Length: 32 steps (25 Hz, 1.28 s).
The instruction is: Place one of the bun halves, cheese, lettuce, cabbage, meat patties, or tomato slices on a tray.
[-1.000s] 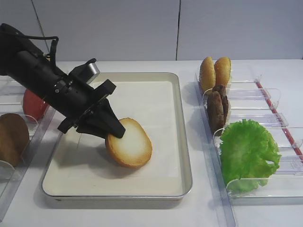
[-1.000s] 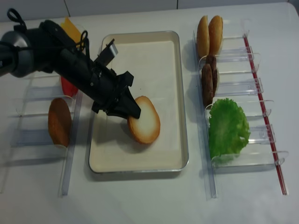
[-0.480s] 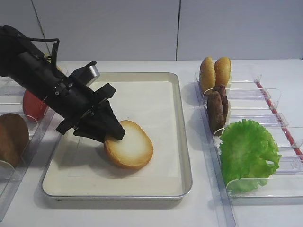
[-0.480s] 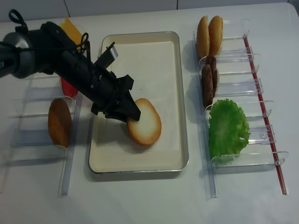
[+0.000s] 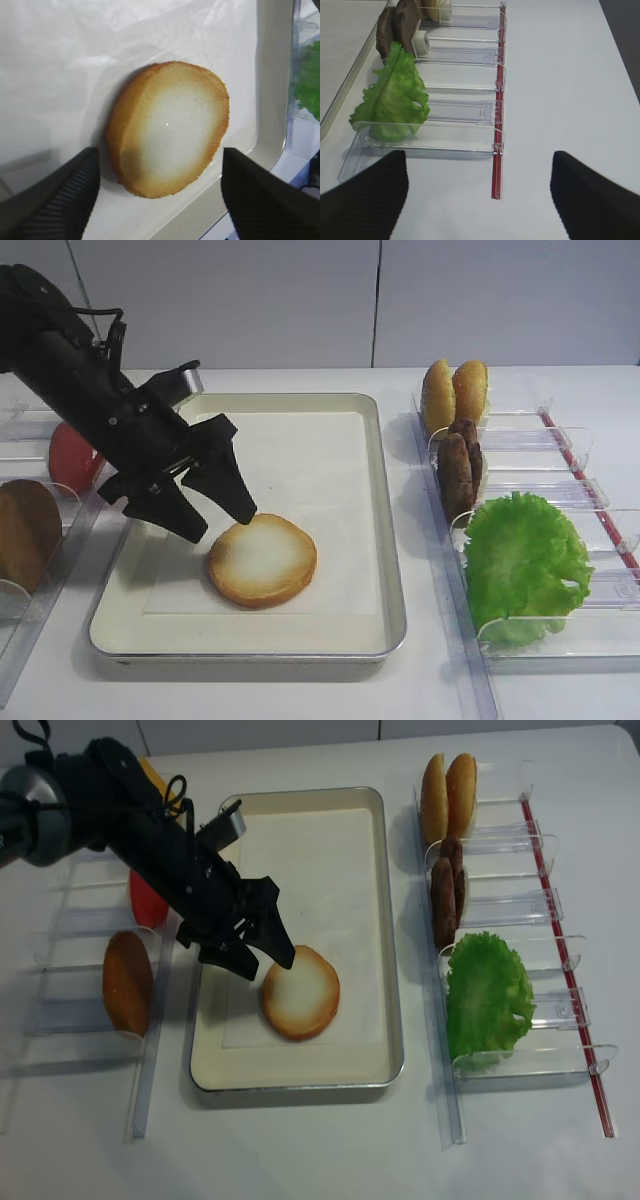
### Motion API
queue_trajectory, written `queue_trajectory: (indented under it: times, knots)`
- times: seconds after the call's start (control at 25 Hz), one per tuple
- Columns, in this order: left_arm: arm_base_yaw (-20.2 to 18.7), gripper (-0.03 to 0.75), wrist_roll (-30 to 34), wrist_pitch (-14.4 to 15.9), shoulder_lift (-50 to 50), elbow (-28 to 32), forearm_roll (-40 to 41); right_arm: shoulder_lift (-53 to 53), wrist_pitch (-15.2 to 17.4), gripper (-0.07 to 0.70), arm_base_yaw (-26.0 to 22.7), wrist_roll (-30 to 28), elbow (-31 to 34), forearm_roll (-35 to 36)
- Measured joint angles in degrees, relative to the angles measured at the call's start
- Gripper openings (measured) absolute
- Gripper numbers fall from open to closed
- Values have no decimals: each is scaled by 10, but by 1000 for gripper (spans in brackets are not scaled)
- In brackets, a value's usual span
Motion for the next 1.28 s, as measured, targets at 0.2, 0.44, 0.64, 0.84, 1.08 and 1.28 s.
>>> queue_trajectory:
  times: [0.2,0.44,0.64,0.84,1.08,1.28]
  knots:
    - [0,476,-53,3,-4,-36,62,0,0,581,0,0,0,0]
    - [0,442,-119,9,-42,-41,136,0,0,580,0,0,0,0]
    - [-10,423,-158,12,-92,-41,193,0,0,580,0,0,0,0]
    - [-43,387,-200,17,-164,-39,291,0,0,580,0,0,0,0]
    - [-60,356,-227,22,-278,21,348,0,0,580,0,0,0,0]
    - [-60,352,-255,27,-383,83,405,0,0,580,0,0,0,0]
